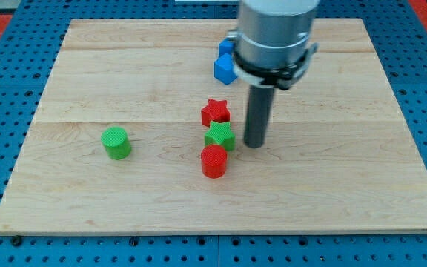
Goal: Slide the green circle towards down
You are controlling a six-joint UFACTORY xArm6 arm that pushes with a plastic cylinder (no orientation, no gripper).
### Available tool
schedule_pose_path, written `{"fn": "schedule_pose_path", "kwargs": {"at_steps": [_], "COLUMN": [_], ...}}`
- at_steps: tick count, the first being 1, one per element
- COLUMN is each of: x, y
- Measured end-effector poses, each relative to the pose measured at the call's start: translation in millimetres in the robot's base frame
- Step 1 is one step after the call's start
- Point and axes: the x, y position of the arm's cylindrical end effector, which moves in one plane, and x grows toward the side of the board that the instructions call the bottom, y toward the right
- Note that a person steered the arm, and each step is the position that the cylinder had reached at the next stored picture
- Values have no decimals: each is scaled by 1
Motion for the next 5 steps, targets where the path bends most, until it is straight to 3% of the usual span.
{"fn": "schedule_pose_path", "kwargs": {"at_steps": [1,2,3,4,5], "x": [-10,-6,80,122,58], "y": [-22,12,12,-104,-195]}}
